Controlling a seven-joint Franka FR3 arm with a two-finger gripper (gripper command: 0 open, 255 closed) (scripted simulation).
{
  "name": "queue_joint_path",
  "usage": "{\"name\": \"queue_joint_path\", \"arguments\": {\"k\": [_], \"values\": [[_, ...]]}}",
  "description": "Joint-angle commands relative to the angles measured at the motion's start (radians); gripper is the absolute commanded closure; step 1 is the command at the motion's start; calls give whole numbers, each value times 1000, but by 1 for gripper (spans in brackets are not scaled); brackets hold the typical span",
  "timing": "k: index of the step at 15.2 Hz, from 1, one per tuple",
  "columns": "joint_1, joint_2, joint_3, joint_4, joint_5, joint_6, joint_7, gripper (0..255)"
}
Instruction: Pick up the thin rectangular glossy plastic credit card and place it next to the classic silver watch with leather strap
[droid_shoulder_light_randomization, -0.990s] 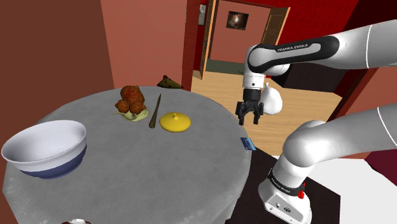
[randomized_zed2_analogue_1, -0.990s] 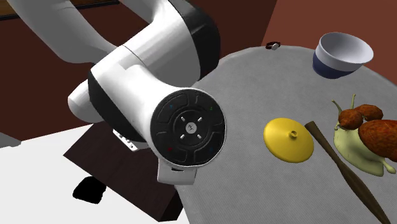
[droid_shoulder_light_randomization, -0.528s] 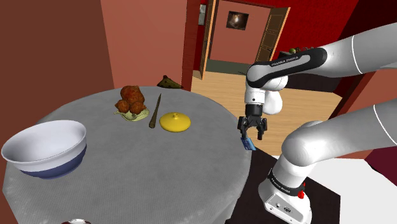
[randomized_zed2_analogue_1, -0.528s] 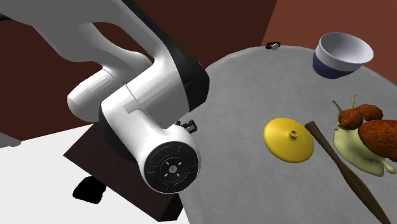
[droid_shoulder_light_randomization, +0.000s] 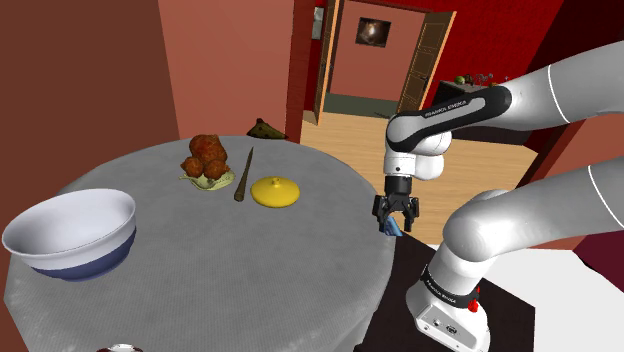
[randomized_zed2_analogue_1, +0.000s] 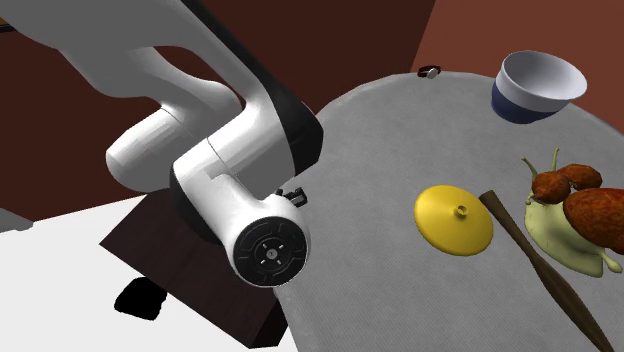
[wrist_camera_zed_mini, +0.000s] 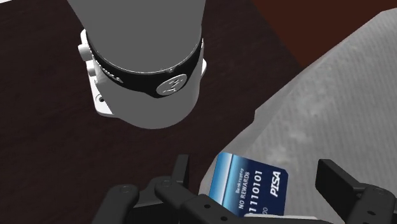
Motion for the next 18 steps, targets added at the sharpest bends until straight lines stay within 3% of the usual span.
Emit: {"name": "queue_joint_path", "arguments": {"k": [1,5,6,15,18], "values": [[0,0,0,-2,0,2,0,0],[0,0,0,-1,0,1,0,0],[0,0,0,-1,0,1,0,255],[3,0,-3,-2,-2,2,2,255],[5,-36,-5,21,-6,-54,18,255]]}}
